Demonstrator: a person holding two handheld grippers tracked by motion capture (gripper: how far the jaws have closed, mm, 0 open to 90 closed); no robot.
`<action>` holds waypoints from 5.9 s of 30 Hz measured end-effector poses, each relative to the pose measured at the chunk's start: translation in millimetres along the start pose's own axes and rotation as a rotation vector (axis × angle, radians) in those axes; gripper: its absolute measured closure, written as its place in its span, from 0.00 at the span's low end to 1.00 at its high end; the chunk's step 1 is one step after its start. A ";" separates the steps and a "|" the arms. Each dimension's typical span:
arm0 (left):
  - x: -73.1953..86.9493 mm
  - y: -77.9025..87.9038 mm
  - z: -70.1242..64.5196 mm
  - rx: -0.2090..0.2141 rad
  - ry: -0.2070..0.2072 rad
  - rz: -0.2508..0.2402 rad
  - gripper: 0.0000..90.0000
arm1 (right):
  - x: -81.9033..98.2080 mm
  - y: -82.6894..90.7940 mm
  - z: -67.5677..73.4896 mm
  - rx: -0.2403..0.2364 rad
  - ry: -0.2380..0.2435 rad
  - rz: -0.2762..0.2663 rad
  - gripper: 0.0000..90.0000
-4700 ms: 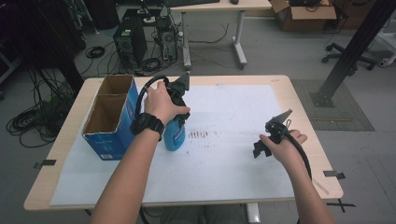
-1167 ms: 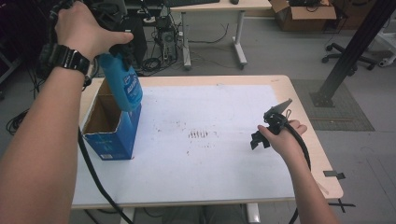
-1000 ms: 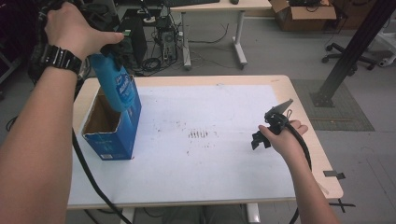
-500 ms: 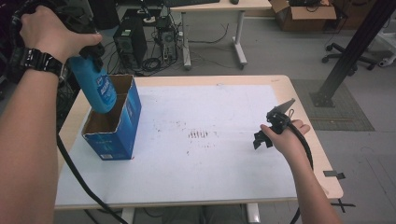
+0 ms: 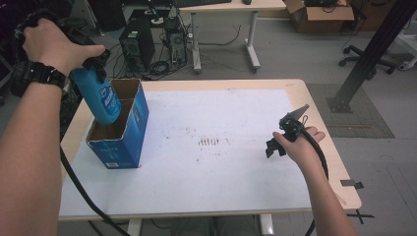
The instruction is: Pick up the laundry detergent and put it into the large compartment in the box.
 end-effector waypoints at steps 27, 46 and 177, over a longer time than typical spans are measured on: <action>7.5 -71.6 1.1 0.025 -0.010 0.067 0.42 | 3.0 -11.2 0.4 0.011 0.002 0.025 0.04; 11.9 -117.3 -5.9 0.052 -0.024 0.121 0.42 | 5.5 -16.3 -0.7 0.013 -0.002 0.034 0.04; -18.2 -95.7 -171.7 0.164 -0.331 -0.008 0.05 | 20.2 6.2 -4.8 -0.014 0.024 -0.007 0.04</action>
Point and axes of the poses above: each handheld gripper's, and its own axes: y roughly backward along the jaws, x roughly out of its underside, z roughly to its left, the point moved 1 cm from there along -y, roughly forward along the jaws, and after that the axes turned 13 degrees about -y, right-handed, at the moved point
